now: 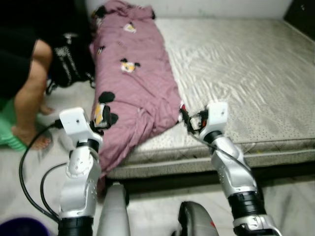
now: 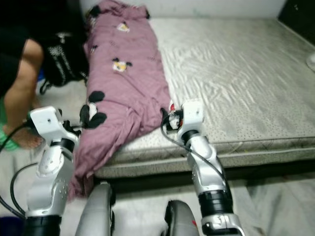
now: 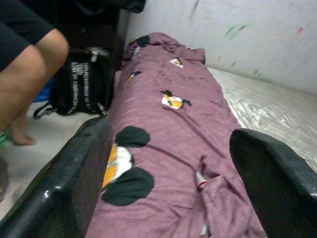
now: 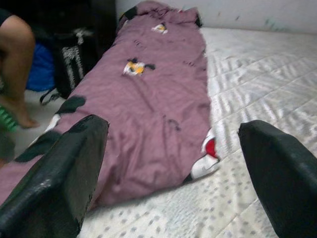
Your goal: Clean up the room
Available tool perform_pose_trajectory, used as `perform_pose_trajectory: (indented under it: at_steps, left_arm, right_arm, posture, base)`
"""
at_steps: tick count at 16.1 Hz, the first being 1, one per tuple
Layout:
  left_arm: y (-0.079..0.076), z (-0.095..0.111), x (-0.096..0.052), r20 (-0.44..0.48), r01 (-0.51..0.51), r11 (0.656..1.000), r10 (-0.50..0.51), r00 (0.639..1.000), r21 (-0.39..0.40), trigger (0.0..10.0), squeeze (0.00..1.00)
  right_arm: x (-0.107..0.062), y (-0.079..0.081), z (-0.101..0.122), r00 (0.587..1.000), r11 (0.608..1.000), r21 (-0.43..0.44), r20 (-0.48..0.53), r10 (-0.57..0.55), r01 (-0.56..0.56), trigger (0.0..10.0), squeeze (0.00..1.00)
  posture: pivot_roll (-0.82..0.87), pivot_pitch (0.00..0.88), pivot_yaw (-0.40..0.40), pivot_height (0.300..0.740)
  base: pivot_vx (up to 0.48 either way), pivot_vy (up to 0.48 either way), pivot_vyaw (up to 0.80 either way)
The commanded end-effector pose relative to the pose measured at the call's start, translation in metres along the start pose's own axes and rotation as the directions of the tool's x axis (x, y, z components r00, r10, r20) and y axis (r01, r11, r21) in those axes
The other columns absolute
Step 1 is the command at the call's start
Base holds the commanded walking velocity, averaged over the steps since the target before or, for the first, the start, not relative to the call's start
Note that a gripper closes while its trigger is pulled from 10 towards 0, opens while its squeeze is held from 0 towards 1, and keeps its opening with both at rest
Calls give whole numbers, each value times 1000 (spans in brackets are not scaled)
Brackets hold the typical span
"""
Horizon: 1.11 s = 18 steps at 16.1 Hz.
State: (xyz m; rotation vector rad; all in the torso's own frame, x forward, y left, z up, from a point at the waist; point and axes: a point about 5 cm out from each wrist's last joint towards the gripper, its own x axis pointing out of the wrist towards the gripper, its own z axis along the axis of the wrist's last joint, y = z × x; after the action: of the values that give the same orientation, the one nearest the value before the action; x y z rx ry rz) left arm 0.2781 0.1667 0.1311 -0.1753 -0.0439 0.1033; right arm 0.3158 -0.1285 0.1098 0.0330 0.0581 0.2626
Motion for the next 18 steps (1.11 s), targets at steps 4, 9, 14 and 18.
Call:
perform_pose_trajectory:
  at_steps: [4,9,14,18]
  left_arm:
    - [-4,6,2,21,5,1000,-5,1000,4,10000,0]
    - [-4,6,3,24,-1,1000,1,1000,2,10000,0]
    - [-4,7,3,27,11,1000,-11,1000,-11,10000,0]
    - [-4,9,2,41,41,999,-40,998,-19,10000,0]
  right_arm:
    - [3,-2,6,1000,1000,-11,16,7,-7,10000,0]
    - [4,-2,5,1000,1000,-14,12,11,-11,10000,0]
    - [5,-1,5,1000,999,-32,9,21,-21,10000,0]
    - [6,0,4,1000,999,-24,4,28,-28,10000,0]
  posture:
    - [48,69,-69,570]
    - [47,68,-72,550]
    - [48,67,-72,550]
    - [52,65,-71,550]
  base:
    - [0,0,0]
    - [0,0,0]
    - [0,0,159]
    - [136,0,517]
